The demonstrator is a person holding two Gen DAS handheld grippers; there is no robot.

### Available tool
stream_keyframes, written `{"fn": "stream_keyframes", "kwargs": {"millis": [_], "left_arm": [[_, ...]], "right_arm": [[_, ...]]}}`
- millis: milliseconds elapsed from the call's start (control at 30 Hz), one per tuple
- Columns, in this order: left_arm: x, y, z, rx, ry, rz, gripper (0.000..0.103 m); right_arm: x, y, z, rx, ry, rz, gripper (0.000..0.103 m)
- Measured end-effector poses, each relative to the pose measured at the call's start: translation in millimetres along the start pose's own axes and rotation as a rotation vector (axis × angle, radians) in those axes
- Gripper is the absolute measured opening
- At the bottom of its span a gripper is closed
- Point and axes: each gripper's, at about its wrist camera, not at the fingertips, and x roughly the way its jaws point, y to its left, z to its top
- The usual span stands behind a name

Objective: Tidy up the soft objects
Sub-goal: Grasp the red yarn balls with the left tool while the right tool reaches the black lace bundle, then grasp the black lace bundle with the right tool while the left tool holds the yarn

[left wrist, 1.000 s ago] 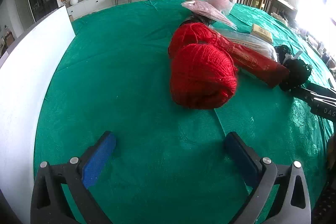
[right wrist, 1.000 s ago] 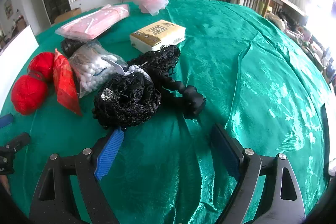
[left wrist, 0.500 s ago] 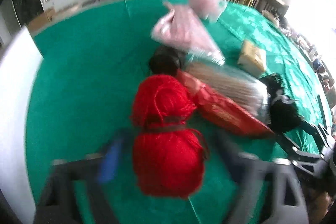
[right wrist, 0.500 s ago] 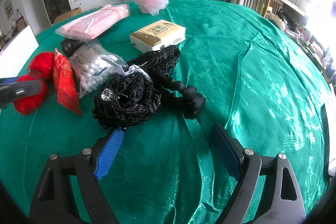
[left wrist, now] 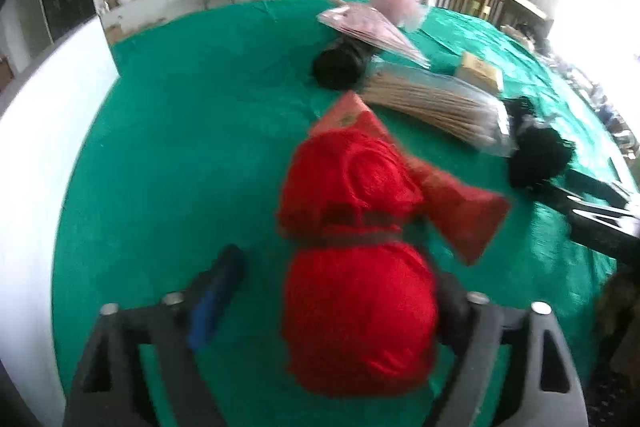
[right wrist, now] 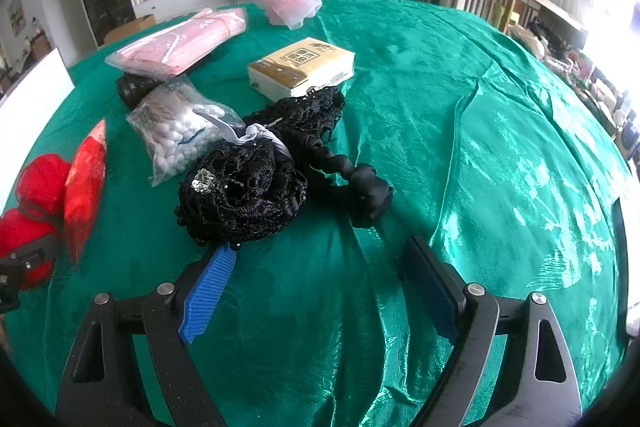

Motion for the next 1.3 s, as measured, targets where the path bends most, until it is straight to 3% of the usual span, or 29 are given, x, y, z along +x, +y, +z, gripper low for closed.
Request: {"fn": "stream_keyframes", "kwargs": {"millis": [133, 300, 467, 767, 867, 1000, 1033, 1067, 1133, 1300], "left_arm": [[9.3, 5.1, 0.6, 0.020, -0.015, 0.032, 0.103], [14.1, 5.8, 5.1, 0.011, -0.013, 0.034, 0.103], [15.8, 4.6, 5.5, 0.011, -0.013, 0.035, 0.103], [15.7, 5.1, 5.2, 0.011, -0.013, 0.035, 0.103], [16.8, 3.8, 6.4, 0.010, -0.013, 0.037, 0.103], [17.3, 3.5, 6.9, 0.009, -0.013, 0.038, 0.103], [17.3, 3.5, 6.8, 0.009, -0.013, 0.038, 0.103], [17.3, 3.4, 6.8, 0.009, -0.013, 0.038, 0.103], [17.4, 3.4, 6.8, 0.009, -0.013, 0.038, 0.103], [17.3, 3.6, 6.8, 0.009, -0.013, 0.038, 0.103]], "right_arm": [[-0.3, -1.6, -0.5, 0.005, 0.000, 0.004, 0.089], [-3.0, -4.7, -0.9, 0.021, -0.009, 0.025, 0.087], [-18.2, -14.0, -3.9, 0.113, -0.063, 0.184, 0.087], [-32.4, -3.6, -1.3, 0.100, -0.131, 0.244, 0.087], [-20.0, -0.1, 9.6, 0.126, -0.075, 0.281, 0.087], [10.2, 12.4, 34.4, 0.131, 0.058, 0.250, 0.086], [15.8, 11.6, 37.7, 0.139, 0.077, 0.239, 0.083], [16.5, 9.2, 38.1, 0.148, 0.074, 0.233, 0.073], [14.5, 0.3, 34.1, 0.153, 0.069, 0.220, 0.039], [-4.6, -13.8, 5.9, 0.081, -0.014, 0.117, 0.039]]}}
